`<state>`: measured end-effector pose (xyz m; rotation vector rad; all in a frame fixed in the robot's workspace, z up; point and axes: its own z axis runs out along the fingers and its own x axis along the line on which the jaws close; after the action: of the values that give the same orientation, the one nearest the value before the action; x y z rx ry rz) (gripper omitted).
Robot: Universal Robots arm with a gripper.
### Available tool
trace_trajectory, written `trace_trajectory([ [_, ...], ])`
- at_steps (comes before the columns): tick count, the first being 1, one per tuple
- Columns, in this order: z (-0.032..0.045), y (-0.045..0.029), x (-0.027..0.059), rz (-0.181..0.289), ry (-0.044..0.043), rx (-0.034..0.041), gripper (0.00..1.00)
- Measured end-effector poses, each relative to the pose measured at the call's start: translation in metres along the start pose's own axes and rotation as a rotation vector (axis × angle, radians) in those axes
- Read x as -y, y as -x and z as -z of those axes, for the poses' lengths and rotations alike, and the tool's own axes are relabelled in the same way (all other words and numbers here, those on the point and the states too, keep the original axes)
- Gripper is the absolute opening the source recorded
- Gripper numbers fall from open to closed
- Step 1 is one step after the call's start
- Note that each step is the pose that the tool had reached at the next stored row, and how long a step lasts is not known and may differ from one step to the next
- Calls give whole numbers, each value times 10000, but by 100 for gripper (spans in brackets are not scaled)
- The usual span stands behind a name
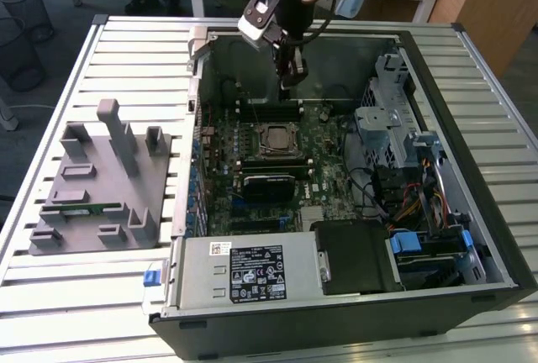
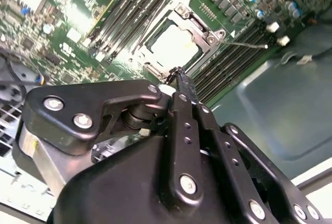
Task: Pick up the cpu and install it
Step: 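Install the first cpu locking lever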
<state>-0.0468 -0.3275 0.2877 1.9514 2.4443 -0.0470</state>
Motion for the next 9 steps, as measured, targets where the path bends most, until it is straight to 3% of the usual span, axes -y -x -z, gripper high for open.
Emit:
trace_trajectory([
  [9, -28, -1, 0, 1634, 47, 26, 11],
])
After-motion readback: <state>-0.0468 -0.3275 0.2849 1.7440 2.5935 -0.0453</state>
